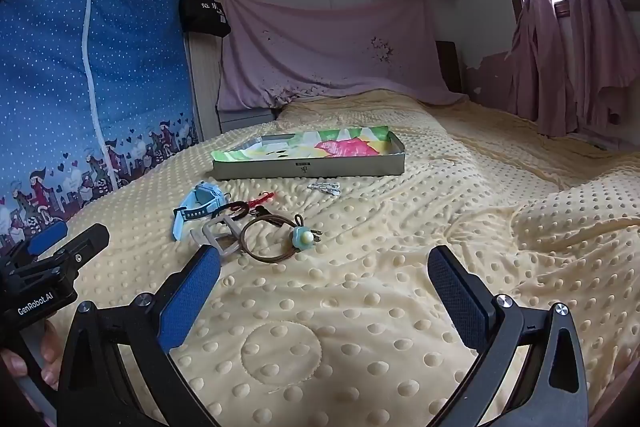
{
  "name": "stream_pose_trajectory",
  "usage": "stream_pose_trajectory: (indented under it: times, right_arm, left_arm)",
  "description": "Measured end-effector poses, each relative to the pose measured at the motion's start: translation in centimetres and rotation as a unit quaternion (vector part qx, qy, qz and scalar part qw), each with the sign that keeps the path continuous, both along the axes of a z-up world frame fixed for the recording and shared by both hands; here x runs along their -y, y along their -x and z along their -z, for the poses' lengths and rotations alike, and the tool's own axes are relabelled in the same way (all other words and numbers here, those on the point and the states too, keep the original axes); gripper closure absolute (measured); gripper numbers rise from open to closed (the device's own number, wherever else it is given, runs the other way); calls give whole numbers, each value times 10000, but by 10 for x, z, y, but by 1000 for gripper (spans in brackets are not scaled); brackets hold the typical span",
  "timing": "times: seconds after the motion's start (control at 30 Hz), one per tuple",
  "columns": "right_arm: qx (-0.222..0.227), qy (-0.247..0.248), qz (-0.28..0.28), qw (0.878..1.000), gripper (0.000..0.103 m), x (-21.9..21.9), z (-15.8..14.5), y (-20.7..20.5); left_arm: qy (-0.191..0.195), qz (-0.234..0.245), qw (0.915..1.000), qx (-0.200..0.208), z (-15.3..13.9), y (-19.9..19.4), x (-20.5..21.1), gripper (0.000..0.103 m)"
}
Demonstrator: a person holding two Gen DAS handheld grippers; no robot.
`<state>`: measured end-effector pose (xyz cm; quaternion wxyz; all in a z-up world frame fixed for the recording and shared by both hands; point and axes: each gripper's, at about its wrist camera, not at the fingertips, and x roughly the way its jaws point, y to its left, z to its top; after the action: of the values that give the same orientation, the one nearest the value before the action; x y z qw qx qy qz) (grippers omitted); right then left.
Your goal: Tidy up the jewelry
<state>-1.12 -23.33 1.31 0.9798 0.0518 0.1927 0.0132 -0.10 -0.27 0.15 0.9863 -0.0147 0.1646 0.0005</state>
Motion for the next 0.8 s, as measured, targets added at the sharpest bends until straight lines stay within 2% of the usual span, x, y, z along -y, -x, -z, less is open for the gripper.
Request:
stream_pose_trajectory:
  times: [0.8]
  right_arm:
    - [22,-9,5,10000,1,3,0,2]
  left_arm:
    - [3,-7,10000,9,-1,-1,0,0]
